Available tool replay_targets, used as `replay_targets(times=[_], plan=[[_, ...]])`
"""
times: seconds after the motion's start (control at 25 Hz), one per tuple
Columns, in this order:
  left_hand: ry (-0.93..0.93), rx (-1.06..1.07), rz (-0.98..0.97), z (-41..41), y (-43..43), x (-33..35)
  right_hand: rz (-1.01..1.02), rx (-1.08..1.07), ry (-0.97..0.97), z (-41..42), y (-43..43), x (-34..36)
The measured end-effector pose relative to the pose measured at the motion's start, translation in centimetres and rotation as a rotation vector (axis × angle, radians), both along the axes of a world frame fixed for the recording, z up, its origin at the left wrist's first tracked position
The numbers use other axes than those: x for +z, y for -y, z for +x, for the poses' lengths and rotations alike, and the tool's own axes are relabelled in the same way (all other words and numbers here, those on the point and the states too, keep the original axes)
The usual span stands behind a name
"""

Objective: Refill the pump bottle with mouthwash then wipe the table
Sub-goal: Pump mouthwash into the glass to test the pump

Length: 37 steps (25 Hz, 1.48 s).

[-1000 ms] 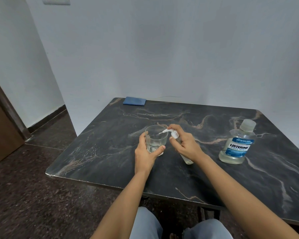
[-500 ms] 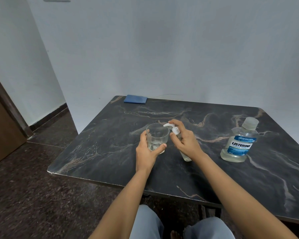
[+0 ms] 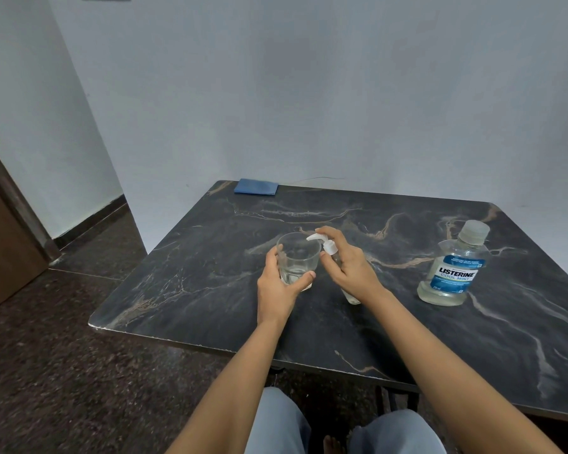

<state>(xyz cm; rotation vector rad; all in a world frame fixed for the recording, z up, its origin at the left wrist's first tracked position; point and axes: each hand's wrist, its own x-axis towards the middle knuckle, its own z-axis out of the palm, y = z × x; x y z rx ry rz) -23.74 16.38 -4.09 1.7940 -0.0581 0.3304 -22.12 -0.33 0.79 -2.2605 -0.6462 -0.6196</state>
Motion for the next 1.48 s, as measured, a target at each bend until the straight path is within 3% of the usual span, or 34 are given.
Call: replay_targets(times=[0.76,1.48], plan=[[-0.002,0.008,0.0,-0.02,0.07,-0.01,-0.014,0.006,0.031,0.01,-0.11,-0.17],[0.009,0.012,-0.002,0.16,0.06,-0.17,0.092,-0.008,0.007,0.53,0.32,-0.84]])
